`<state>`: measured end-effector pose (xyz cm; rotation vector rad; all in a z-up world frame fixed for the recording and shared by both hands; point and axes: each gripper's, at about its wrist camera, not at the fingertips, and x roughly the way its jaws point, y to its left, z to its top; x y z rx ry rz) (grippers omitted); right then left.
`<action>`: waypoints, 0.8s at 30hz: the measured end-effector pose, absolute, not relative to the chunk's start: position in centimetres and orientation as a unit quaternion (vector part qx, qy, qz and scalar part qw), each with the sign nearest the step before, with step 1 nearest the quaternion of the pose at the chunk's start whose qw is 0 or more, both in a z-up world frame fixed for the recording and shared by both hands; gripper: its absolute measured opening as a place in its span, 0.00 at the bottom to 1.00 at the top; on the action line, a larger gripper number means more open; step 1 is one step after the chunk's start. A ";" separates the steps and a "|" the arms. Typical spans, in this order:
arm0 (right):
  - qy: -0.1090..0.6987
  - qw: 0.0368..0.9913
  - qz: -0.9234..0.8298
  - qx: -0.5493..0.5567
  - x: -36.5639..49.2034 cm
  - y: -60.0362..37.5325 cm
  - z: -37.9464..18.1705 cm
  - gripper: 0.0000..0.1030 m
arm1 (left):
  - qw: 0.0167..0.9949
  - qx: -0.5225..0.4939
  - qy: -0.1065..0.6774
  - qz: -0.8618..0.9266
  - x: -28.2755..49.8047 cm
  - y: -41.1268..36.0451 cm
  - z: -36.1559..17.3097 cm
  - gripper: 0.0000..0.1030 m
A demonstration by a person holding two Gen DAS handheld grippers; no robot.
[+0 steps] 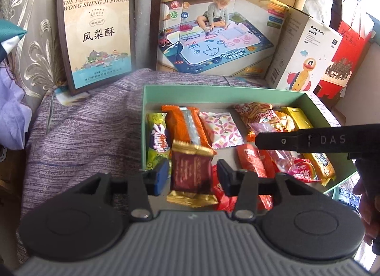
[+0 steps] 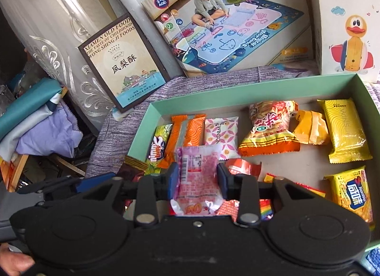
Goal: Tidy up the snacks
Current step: 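Lower both snacks into the green box and open both grippers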
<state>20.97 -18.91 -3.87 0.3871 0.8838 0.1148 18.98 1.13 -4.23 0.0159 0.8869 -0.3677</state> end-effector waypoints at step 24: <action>0.403 0.899 0.072 0.153 13.0 -16.7 0.0 1.00 | 0.896 0.020 0.417 -0.154 11.8 3.2 -2.4 1.00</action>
